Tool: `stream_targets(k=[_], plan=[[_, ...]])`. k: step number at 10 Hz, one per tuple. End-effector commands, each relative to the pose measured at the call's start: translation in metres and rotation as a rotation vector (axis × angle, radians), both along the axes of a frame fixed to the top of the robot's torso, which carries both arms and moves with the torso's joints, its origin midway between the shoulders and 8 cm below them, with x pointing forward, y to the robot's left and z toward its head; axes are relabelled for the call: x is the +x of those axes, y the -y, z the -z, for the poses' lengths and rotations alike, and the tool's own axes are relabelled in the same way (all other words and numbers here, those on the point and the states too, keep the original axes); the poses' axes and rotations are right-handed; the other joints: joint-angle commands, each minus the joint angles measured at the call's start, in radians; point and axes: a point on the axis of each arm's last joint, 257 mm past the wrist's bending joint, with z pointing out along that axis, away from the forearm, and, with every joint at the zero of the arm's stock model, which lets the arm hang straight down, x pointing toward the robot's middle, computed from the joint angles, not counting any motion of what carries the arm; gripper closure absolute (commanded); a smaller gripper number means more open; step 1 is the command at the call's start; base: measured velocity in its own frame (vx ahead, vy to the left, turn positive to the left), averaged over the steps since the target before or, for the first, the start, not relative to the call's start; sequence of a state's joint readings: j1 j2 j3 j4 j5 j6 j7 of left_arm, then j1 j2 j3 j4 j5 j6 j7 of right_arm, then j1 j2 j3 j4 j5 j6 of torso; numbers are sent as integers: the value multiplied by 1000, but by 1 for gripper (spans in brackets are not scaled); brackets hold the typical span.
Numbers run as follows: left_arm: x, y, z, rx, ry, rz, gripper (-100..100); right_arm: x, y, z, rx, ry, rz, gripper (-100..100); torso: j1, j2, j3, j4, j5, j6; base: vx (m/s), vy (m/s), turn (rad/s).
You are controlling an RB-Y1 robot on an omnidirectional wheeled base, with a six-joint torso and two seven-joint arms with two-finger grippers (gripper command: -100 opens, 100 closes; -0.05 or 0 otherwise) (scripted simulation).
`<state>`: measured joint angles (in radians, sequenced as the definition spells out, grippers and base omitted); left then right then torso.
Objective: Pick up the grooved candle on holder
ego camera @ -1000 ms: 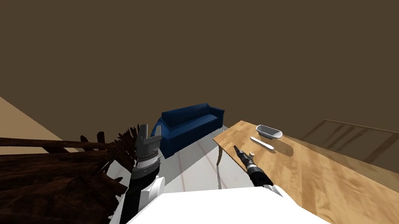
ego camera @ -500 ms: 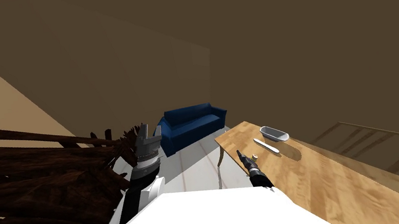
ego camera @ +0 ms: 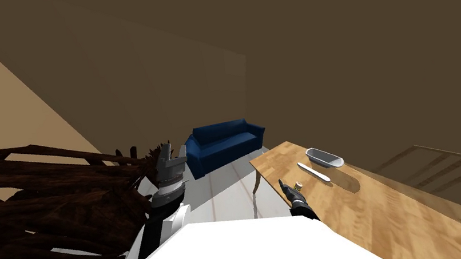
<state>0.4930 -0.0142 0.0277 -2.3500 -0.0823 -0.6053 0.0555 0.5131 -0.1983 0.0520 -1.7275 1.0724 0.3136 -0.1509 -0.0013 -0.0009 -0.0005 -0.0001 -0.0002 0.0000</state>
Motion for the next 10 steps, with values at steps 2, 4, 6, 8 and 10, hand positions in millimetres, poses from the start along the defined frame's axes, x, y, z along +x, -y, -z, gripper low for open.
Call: stream_targets(k=[2, 4, 6, 8, 10], plan=[[0, 0, 0, 0, 0, 0, 0, -7, 6, 6, -54, -28, 10, -100, 0, 0, 0, 0, 0, 0, 8, -12, 31], [0, 0, 0, 0, 0, 0, 0, -18, 18, 16, -113, -71, 36, -100, 1, 0, 0, 0, 0, 0, 5, -11, 82], [0, 0, 0, 0, 0, 0, 0, -30, 29, 25, -154, -110, 67, -100, 0, 1, 0, 0, 0, 0, 6, -20, 99], [0, 0, 0, 0, 0, 0, 0, -42, 40, 32, -206, -147, 92, -100, 1, 1, 0, 0, 0, 0, 5, -9, 49], [0, 0, 0, 0, 0, 0, 0, -54, 49, 39, -250, -181, 118, -100, 0, 0, 0, 0, 0, 0, 6, -17, 91]])
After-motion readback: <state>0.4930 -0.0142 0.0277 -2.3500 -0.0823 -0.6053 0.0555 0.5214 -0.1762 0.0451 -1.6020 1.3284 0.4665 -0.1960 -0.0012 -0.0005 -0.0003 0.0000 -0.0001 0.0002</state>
